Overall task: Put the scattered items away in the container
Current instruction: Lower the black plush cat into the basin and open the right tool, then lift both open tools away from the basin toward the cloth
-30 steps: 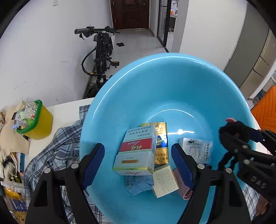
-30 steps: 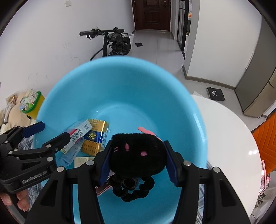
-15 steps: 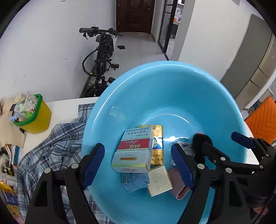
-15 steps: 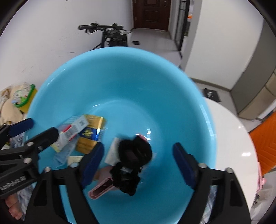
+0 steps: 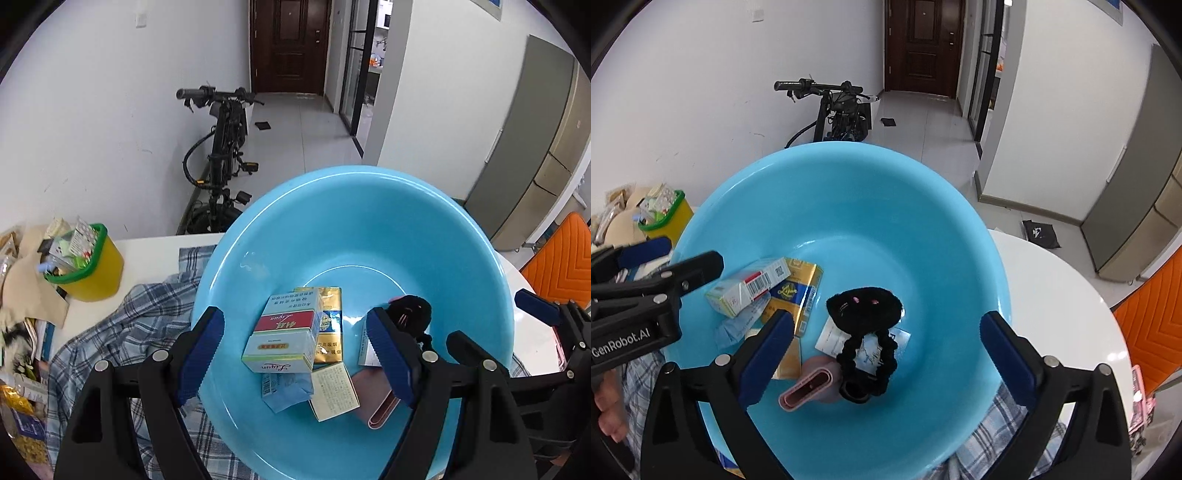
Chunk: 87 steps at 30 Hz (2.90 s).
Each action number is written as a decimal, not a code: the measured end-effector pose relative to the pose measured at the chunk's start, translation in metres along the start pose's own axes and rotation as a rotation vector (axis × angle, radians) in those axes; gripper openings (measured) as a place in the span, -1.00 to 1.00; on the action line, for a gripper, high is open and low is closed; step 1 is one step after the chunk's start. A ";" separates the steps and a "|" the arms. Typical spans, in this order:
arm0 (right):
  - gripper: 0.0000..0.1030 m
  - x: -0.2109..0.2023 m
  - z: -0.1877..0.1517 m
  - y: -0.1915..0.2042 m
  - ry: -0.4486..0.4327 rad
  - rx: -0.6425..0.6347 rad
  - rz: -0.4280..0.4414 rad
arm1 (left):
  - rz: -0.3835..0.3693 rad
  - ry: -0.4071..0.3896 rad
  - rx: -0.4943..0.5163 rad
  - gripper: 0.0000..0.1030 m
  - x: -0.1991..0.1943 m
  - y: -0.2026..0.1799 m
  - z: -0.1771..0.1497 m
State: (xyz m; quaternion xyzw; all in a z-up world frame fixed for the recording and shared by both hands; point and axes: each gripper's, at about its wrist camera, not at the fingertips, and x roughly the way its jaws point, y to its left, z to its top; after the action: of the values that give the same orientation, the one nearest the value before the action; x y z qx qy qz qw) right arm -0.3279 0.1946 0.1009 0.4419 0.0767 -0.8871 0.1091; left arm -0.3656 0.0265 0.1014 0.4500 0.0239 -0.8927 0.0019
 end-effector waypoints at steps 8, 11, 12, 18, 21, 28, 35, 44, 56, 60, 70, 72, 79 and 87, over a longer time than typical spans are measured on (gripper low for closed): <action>0.95 -0.029 -0.015 -0.002 -0.197 0.004 0.019 | -0.010 -0.197 0.065 0.75 -0.029 -0.004 -0.011; 0.95 -0.039 -0.023 0.000 -0.300 -0.009 -0.009 | 0.007 -0.285 0.079 0.77 -0.037 -0.002 -0.018; 0.95 -0.041 -0.025 0.001 -0.330 -0.010 -0.030 | 0.000 -0.289 0.058 0.77 -0.037 0.000 -0.019; 0.97 -0.054 -0.039 0.004 -0.474 -0.014 -0.112 | -0.034 -0.419 0.018 0.78 -0.046 0.010 -0.030; 0.99 -0.058 -0.042 0.004 -0.494 0.004 -0.085 | -0.047 -0.442 0.020 0.85 -0.049 0.012 -0.034; 0.99 -0.062 -0.041 0.000 -0.510 0.035 -0.053 | -0.083 -0.492 -0.086 1.00 -0.059 0.031 -0.043; 0.99 -0.061 -0.047 -0.005 -0.507 0.079 -0.043 | -0.022 -0.454 0.006 1.00 -0.059 0.025 -0.046; 0.99 -0.077 -0.051 -0.008 -0.532 0.099 -0.062 | -0.032 -0.457 0.016 1.00 -0.069 0.023 -0.052; 0.99 -0.126 -0.067 -0.017 -0.516 0.098 -0.033 | 0.046 -0.485 0.108 1.00 -0.110 0.035 -0.085; 0.99 -0.149 -0.083 -0.012 -0.505 0.076 -0.047 | 0.055 -0.504 0.123 1.00 -0.134 0.029 -0.104; 0.99 -0.191 -0.126 0.009 -0.517 0.015 -0.040 | -0.016 -0.514 0.086 1.00 -0.200 0.035 -0.142; 0.99 -0.195 -0.132 0.010 -0.517 0.017 -0.044 | 0.029 -0.526 0.103 1.00 -0.212 0.036 -0.150; 0.99 -0.219 -0.154 0.004 -0.556 0.079 -0.007 | -0.035 -0.501 0.102 1.00 -0.236 0.039 -0.177; 0.99 -0.239 -0.169 -0.008 -0.544 0.174 0.082 | -0.062 -0.555 0.130 1.00 -0.266 0.036 -0.209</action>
State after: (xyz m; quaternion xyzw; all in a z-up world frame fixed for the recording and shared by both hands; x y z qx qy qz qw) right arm -0.0605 0.2720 0.1917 0.1982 -0.0496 -0.9711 0.1230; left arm -0.0385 -0.0047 0.1891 0.1869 -0.0209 -0.9810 -0.0476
